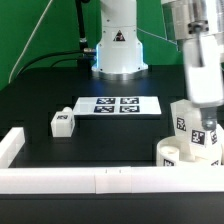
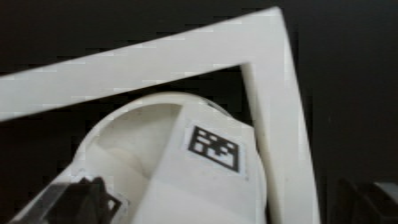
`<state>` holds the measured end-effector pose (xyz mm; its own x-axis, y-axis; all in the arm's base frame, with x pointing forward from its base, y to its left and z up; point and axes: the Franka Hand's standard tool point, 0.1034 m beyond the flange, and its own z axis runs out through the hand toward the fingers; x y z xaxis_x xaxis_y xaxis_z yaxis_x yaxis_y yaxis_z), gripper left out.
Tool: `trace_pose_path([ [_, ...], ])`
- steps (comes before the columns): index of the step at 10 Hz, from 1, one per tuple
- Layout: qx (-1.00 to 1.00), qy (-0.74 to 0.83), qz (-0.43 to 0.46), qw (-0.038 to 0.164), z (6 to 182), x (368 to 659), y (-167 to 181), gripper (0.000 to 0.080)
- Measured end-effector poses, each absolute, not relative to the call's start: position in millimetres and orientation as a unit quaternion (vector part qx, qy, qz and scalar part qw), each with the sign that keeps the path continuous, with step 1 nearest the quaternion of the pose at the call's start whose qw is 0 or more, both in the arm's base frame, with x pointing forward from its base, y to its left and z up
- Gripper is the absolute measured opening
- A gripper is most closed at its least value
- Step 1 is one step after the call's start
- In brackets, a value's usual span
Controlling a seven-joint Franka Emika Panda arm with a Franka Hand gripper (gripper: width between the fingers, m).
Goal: Assemble stool
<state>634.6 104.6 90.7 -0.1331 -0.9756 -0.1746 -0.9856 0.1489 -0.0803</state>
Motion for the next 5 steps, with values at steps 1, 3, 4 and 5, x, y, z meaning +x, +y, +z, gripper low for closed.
trace_pose_path([
  [1,-0.691,0.716,0.027,0.097,96.7,638.8,111.4,0.0645],
  [3,-0.777,0.621,0.015,0.105,104.6,641.3,115.9,0.0649],
  [4,-0.799,0.593,0.012,0.104,103.0,640.6,115.2,0.0649],
  [5,-0.826,0.554,0.007,0.103,102.6,640.5,114.6,0.0649],
])
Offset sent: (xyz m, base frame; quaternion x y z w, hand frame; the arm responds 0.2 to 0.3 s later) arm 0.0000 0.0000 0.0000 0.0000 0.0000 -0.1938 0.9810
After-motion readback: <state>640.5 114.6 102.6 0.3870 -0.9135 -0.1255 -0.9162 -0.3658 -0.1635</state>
